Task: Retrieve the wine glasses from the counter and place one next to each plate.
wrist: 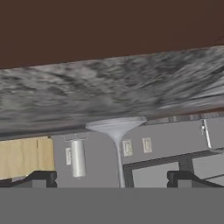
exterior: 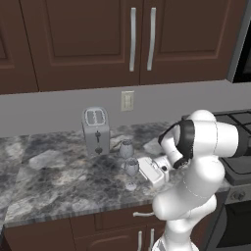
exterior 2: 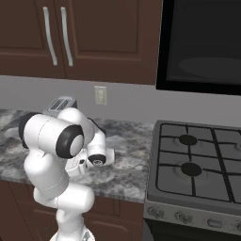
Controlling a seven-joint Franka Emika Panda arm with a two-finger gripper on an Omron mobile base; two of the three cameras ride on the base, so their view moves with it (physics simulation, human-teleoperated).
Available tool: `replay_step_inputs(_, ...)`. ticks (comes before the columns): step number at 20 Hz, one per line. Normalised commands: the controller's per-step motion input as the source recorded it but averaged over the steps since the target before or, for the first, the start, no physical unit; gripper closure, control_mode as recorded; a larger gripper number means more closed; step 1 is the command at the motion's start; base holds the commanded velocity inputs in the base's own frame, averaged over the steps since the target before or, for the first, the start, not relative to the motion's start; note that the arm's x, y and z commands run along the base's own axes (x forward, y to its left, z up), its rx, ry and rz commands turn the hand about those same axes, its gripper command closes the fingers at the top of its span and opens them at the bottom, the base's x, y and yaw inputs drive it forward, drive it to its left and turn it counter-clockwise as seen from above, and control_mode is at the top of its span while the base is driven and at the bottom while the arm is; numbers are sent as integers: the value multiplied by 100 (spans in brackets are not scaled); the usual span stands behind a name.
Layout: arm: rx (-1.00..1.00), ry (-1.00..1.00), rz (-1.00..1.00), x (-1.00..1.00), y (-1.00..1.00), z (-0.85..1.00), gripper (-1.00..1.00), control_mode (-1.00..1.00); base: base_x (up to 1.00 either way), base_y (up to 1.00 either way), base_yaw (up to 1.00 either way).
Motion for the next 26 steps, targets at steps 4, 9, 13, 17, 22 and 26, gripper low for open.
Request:
replay_step_inputs(4, 1, 5, 0, -2, 0, -3, -100, -100, 0, 0, 0)
replay_step_inputs(9, 0, 7, -4, 2, 2, -9, -100, -100, 0, 0, 0)
replay_step_inputs(13, 0, 7, -11, 2, 15, -2, -100, -100, 0, 0, 0)
replay_step_inputs(17, 0, 3, -5, 0, 11, 0, -100, -100, 0, 0, 0)
replay_step_inputs(22, 0, 5, 0, 0, 8, -3, -100, -100, 0, 0, 0)
replay_step_inputs(26, 0, 8, -2, 0, 6, -5, -100, -100, 0, 0, 0)
